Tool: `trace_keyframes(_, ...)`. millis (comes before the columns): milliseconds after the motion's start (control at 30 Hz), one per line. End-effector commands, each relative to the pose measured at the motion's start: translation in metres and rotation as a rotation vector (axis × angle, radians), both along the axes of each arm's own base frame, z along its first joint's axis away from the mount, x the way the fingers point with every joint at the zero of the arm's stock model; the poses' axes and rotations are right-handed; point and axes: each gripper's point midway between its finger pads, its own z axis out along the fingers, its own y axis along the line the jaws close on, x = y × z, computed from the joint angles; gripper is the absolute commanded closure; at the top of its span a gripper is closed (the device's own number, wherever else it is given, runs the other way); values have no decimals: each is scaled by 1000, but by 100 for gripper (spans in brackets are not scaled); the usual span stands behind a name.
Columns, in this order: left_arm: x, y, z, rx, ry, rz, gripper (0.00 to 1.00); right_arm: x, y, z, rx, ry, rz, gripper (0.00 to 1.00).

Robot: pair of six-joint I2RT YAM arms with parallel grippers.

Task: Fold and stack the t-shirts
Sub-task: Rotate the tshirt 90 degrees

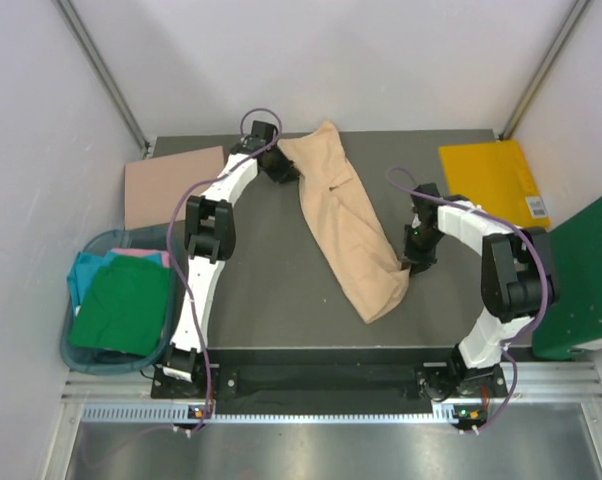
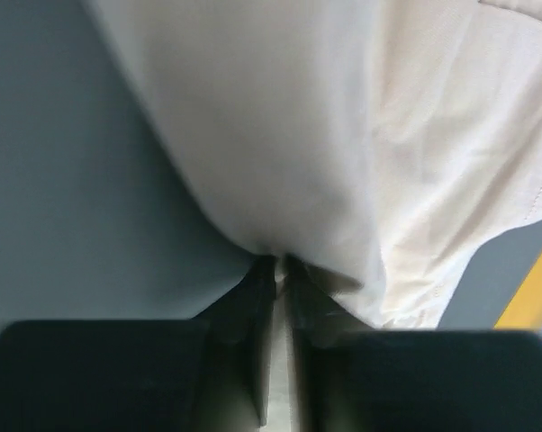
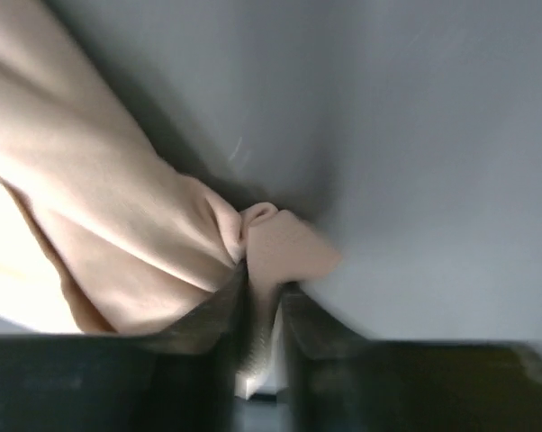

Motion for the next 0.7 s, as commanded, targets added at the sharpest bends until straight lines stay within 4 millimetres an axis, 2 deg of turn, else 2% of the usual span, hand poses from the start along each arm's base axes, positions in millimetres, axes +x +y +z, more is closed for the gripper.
trace_keyframes(0, 16, -20, 29, -129, -107, -72, 54, -41, 34, 25, 85, 64, 87, 56)
trace_keyframes(33, 11, -22, 48, -129, -137, -110, 42, -39, 39, 34, 94, 35, 112, 29)
trace_keyframes(67, -2, -19, 35, -115, -94, -122, 39, -43, 42, 40, 86, 35, 140, 17)
trace_keyframes(100, -8, -18, 71, -113, -158, -147, 37, -41, 42, 46, 82, 16, 161, 1)
trace_keyframes(133, -18, -16, 78, -106, -163, -153, 35, -34, 43, 60, 81, -31, 168, 0)
trace_keyframes(167, -43, -10, 52, -82, -93, -153, 34, -30, 37, 66, 51, -53, 166, 0)
trace_keyframes(200, -55, -5, 88, -80, -146, -145, 33, -25, 35, 72, 33, -78, 172, 0)
trace_keyframes(233, -66, -2, 91, -77, -146, -130, 31, -15, 33, 83, 23, -123, 171, 0)
trace_keyframes(267, -97, 5, 61, -71, -55, -121, 30, -10, 29, 86, -4, -145, 169, 0)
trace_keyframes(300, -112, 4, 85, -104, -81, -109, 30, -2, 29, 89, -10, -176, 175, 1)
trace_keyframes(333, -127, 0, 83, -121, -68, -116, 30, 3, 28, 89, -14, -188, 174, 0)
trace_keyframes(367, -160, -2, 57, -135, 21, -130, 30, 7, 27, 87, -21, -197, 170, 0)
trace_keyframes(400, -175, -7, 68, -168, 20, -135, 31, 13, 29, 85, -19, -216, 168, 0)
trace_keyframes(433, -196, -21, 64, -182, 50, -170, 32, 15, 30, 79, -17, -209, 166, 0)
trace_keyframes(467, -220, -26, 47, -187, 99, -187, 34, 18, 29, 75, -21, -209, 162, 0)
trace_keyframes(500, -235, -36, 51, -219, 110, -212, 36, 20, 31, 72, -17, -211, 160, 0)
trace_keyframes(533, -258, -56, 48, -222, 130, -261, 37, 26, 32, 66, -17, -218, 158, 1)
trace_keyframes(567, -275, -63, 36, -225, 156, -279, 39, 29, 31, 63, -28, -222, 155, 0)
trace_keyframes(633, -308, -88, 29, -245, 201, -337, 42, 39, 32, 57, -24, -234, 144, 0)
trace_keyframes(667, -320, -93, 21, -243, 235, -351, 43, 44, 29, 57, -28, -241, 133, 0)
